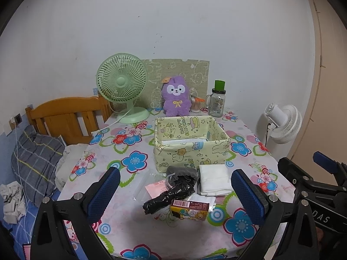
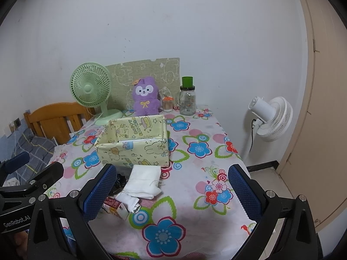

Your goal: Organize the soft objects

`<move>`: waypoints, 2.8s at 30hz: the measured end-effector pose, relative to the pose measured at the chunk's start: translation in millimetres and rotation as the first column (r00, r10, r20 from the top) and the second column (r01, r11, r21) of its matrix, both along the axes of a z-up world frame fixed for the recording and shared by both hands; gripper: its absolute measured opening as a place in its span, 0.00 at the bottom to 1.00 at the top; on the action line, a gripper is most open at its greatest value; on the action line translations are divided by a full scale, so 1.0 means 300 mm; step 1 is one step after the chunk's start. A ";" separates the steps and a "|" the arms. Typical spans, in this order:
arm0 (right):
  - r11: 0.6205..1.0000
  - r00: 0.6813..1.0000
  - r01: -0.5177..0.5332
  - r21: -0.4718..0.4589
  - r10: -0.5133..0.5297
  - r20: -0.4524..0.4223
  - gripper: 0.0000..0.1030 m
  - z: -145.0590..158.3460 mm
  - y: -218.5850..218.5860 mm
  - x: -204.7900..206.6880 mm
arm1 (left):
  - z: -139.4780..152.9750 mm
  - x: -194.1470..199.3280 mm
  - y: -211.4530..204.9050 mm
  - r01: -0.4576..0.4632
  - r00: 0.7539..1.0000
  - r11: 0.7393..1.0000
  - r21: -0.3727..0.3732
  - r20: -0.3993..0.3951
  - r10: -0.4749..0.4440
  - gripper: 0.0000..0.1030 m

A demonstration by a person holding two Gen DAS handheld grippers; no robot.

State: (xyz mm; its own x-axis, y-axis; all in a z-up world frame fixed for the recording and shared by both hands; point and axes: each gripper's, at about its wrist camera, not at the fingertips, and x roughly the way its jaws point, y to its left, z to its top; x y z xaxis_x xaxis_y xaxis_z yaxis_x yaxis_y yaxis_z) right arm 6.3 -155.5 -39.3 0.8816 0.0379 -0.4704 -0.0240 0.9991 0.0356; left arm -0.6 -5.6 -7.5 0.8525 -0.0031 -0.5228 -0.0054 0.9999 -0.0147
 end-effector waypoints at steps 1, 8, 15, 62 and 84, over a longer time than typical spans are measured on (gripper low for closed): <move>1.000 1.000 -0.001 0.001 0.001 -0.001 1.00 0.000 0.000 0.000 | -0.001 0.000 0.001 0.001 1.000 1.000 -0.003 -0.001 -0.001 1.00; 1.000 1.000 -0.002 0.003 0.002 -0.002 1.00 0.000 0.000 0.000 | -0.002 0.000 0.003 0.003 1.000 1.000 -0.007 -0.003 -0.003 1.00; 1.000 1.000 -0.003 0.005 0.003 -0.011 1.00 -0.004 0.001 0.005 | -0.005 -0.001 0.004 0.003 1.000 1.000 -0.005 -0.006 -0.003 1.00; 0.999 0.999 -0.045 0.002 0.045 -0.024 0.96 -0.037 0.022 0.115 | -0.107 0.105 0.034 -0.006 0.997 1.000 -0.022 -0.077 0.004 0.98; 0.992 0.981 -0.123 0.005 0.123 -0.148 0.95 -0.226 0.106 0.272 | -0.293 0.243 0.002 0.008 0.974 1.000 -0.006 -0.225 -0.010 0.90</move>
State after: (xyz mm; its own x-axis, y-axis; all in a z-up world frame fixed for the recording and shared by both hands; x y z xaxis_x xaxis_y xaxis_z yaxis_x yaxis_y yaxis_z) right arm 87.8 -123.8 -107.2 0.7909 0.1395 -0.5958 -0.1413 0.9890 0.0440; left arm 72.3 -4.9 -95.4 0.7130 -0.0135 -0.7010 -0.0002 0.9998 -0.0194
